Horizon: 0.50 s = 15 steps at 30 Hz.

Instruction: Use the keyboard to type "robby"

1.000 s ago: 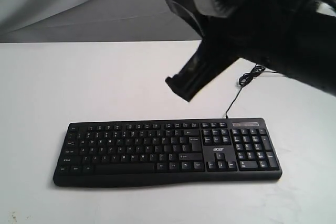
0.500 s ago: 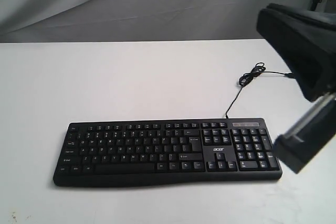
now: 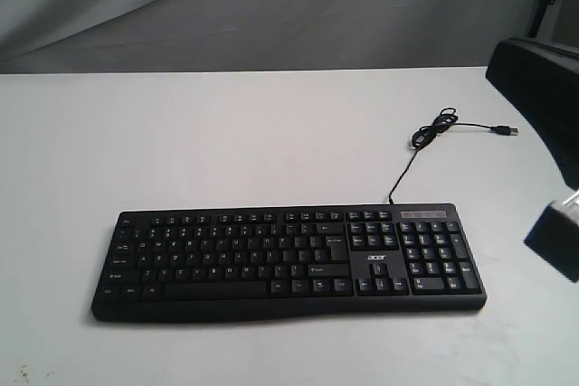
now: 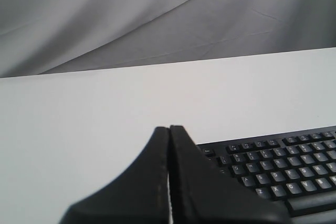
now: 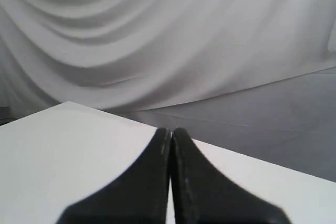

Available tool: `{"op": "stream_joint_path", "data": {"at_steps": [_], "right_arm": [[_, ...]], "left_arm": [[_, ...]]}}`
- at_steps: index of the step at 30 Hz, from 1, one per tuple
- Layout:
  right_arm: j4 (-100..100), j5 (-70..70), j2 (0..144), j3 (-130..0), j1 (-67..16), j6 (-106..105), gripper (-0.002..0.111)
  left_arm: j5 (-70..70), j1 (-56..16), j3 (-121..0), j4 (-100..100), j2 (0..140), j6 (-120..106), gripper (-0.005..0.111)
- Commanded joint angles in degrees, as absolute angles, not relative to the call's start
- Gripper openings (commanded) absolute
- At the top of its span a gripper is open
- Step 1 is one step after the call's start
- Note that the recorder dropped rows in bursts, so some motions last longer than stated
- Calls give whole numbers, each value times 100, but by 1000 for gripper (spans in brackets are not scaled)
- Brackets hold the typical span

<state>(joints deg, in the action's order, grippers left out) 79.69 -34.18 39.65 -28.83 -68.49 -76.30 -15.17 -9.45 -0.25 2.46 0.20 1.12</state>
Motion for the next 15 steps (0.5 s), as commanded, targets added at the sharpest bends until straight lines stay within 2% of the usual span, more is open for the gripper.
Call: {"op": "stream_joint_path", "data": {"at_steps": [1,9,12,15], "right_arm": [[7985,-3443,3944,-2839,-6858,-7650,0],[7901,-3801,3696,-2849,-6789,-7555,0],[8249,-3628,3351,-2849,-6252,-7545,0],[8418,-3090,2920,-2695,-5290,-7566,0]], "left_arm": [[-1486,-982,0,274,0,128,0],[-1486,-982,0,274,0,128,0],[-1486,-982,0,274,0,128,0],[-1486,-982,0,274,0,128,0]]}}
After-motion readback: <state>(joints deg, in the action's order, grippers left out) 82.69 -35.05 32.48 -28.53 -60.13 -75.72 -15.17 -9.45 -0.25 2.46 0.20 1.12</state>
